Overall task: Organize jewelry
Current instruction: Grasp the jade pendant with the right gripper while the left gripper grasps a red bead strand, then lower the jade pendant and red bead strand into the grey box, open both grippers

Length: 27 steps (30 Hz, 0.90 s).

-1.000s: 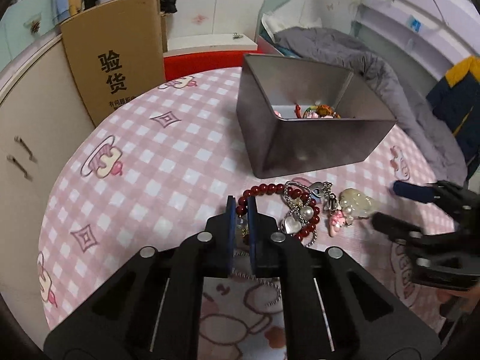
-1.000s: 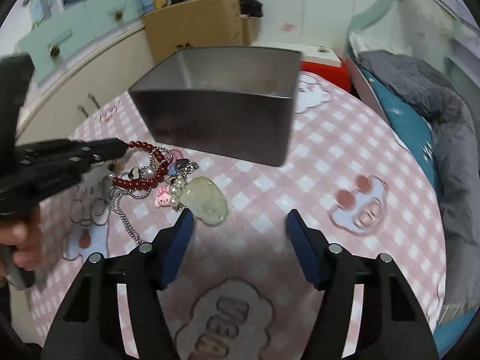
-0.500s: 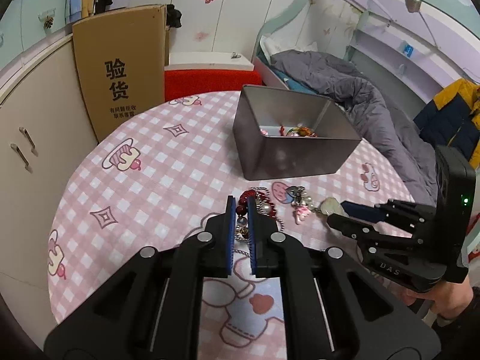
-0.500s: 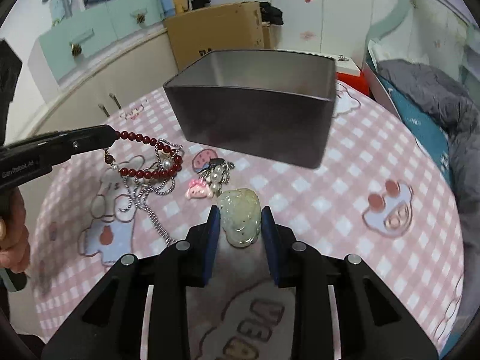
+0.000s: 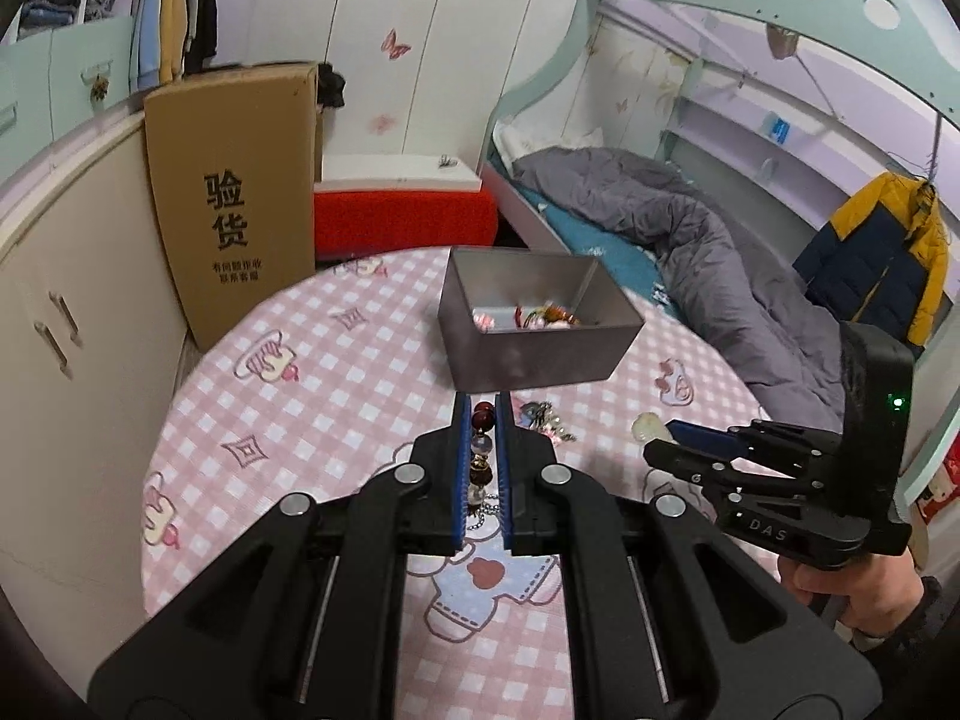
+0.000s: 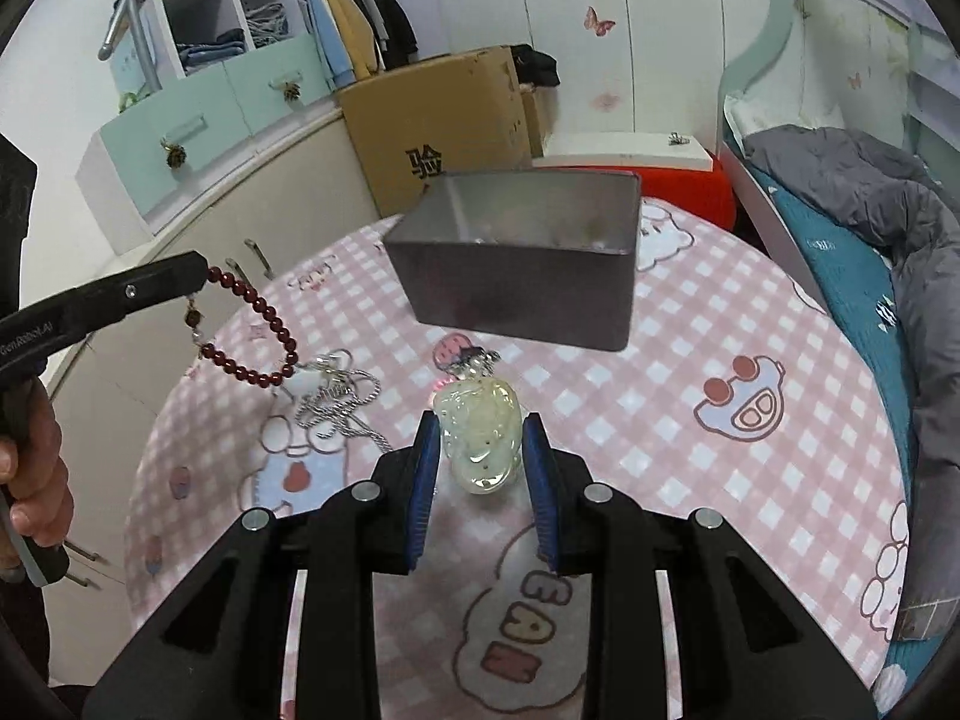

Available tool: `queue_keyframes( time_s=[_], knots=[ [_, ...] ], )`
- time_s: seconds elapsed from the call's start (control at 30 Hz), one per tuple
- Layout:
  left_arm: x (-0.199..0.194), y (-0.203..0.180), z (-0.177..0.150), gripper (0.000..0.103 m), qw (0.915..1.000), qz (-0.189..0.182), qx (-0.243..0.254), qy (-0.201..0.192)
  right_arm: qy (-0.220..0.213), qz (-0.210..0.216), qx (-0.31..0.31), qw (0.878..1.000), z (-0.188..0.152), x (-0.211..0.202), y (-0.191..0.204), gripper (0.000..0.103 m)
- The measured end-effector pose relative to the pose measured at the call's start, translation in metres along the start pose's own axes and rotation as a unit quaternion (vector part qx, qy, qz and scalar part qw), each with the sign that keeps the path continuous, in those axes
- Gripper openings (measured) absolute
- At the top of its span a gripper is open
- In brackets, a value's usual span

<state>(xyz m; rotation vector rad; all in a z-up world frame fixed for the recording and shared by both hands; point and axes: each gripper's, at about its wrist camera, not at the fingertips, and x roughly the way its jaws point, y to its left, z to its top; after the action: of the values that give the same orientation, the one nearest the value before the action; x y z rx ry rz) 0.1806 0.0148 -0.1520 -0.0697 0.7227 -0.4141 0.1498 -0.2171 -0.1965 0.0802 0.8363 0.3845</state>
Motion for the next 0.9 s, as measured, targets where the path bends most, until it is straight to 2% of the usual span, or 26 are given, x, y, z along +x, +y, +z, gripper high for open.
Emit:
queue_keyframes(
  time_s=[0.33, 0.67, 0.9],
  knots=[
    [-0.038, -0.007, 0.020, 0.008, 0.9986, -0.030, 0.008, -0.044, -0.030, 0.006, -0.011, 0.999, 0.014, -0.025, 0.013, 0.026],
    [-0.042, -0.033, 0.079, 0.008, 0.9957, -0.022, 0.034, -0.083, -0.092, -0.009, -0.050, 0.994, 0.082, -0.064, 0.020, 0.026],
    [-0.014, -0.046, 0.120, 0.008, 0.9963, -0.022, 0.038, -0.074, -0.088, 0.000, -0.027, 0.996, 0.134, -0.055, 0.003, 0.026]
  ],
)
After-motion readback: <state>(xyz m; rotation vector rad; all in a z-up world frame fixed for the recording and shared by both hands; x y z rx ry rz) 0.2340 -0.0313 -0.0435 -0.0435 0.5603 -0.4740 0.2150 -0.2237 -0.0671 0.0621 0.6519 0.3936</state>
